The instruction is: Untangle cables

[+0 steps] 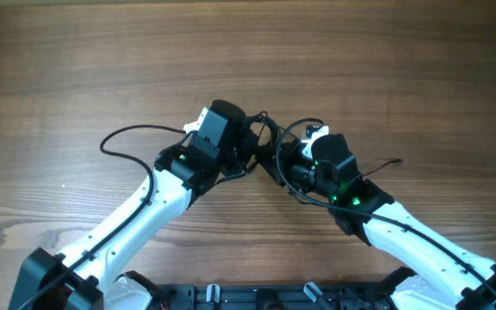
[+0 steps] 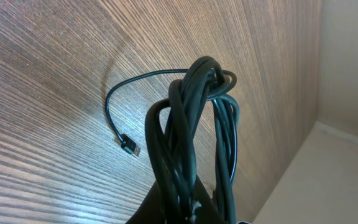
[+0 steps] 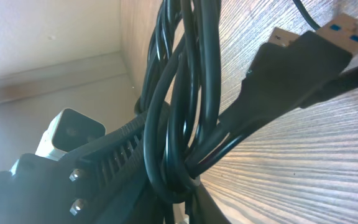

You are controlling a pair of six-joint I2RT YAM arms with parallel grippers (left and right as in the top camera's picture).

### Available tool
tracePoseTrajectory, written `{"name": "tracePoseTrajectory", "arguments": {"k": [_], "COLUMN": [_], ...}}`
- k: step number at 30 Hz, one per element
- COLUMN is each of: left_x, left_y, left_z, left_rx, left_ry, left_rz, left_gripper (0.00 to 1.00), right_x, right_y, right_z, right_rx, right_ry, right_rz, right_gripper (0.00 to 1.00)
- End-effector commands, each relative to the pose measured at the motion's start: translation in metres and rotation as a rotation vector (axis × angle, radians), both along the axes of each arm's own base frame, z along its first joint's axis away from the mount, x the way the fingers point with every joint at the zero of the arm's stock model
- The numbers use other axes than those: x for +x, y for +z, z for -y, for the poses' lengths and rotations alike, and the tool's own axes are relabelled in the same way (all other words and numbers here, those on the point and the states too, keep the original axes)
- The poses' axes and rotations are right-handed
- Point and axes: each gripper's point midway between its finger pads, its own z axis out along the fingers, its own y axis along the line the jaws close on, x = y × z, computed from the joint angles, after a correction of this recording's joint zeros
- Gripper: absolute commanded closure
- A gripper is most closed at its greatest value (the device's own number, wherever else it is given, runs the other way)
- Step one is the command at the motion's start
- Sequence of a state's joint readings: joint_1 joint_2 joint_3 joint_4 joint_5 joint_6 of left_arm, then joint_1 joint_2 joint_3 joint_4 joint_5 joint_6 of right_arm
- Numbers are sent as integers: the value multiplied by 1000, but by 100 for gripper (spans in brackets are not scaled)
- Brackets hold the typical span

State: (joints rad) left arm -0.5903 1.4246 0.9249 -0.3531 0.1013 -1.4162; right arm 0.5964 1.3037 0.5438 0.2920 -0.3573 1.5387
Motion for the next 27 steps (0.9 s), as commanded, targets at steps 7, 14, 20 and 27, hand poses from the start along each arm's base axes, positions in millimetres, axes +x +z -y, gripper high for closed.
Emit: {"name": "tracePoseTrajectory", "arguments": {"k": [7,14,20,27], "left_x": [-9,-14,-17,-37], "left_y": [10,5,2,9], "left_z": [9,6,5,29], "left_rx": [120,370,509,375], "left_ry": [-263,-644,-878,-1030], "left_rz": [140,346,472,534], "left_gripper": [96,96,96,96], "right_x": [7,-4,4,15], "right_y": [-4,40,46,21], "right_z": [4,11,35,57], "right_rx": [-195,-254,-284,-428], "right_ry": [109,291,231,149], "right_rz": [264,601,590,521], "right_gripper": [96,96,96,95]}}
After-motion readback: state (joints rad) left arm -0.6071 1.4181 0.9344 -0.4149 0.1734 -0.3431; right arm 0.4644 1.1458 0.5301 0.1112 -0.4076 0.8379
